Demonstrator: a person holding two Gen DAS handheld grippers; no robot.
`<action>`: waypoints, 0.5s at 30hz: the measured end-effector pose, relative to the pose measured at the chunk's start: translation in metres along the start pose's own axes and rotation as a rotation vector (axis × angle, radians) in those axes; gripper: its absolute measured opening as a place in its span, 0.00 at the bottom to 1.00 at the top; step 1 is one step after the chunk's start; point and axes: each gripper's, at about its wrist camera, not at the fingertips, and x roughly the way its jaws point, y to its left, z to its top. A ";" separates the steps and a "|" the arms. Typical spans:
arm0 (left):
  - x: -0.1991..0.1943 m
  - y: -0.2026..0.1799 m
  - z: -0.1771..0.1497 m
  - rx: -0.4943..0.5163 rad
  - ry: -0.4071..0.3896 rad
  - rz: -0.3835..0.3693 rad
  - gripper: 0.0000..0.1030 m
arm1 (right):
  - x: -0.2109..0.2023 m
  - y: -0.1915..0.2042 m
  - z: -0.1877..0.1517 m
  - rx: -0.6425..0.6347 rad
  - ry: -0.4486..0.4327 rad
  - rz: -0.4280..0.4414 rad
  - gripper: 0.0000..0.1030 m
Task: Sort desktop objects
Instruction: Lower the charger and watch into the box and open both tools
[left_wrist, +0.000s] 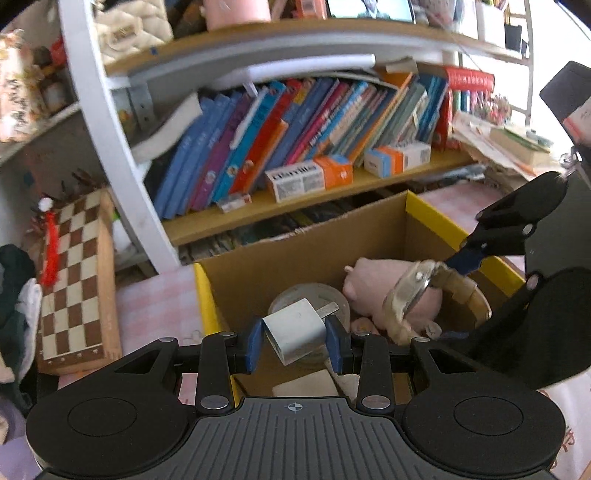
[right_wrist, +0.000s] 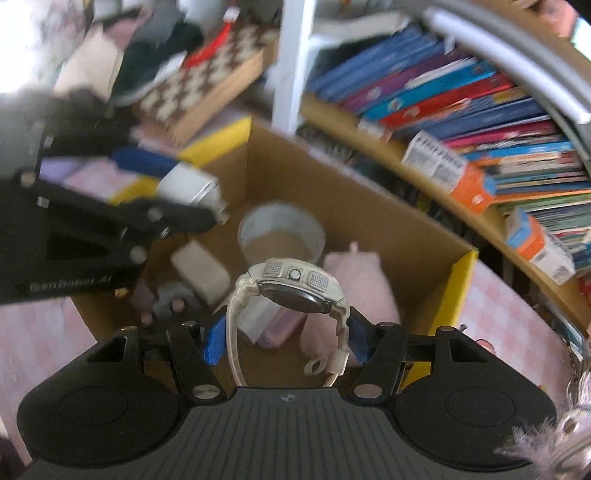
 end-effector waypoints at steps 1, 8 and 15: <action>0.005 0.000 0.002 0.007 0.010 -0.003 0.33 | 0.006 0.000 0.001 -0.011 0.027 0.010 0.60; 0.038 0.001 0.006 0.047 0.100 -0.008 0.33 | 0.031 -0.006 0.003 -0.044 0.114 0.040 0.60; 0.055 -0.004 0.007 0.069 0.163 -0.019 0.33 | 0.037 0.003 0.006 -0.134 0.141 0.065 0.61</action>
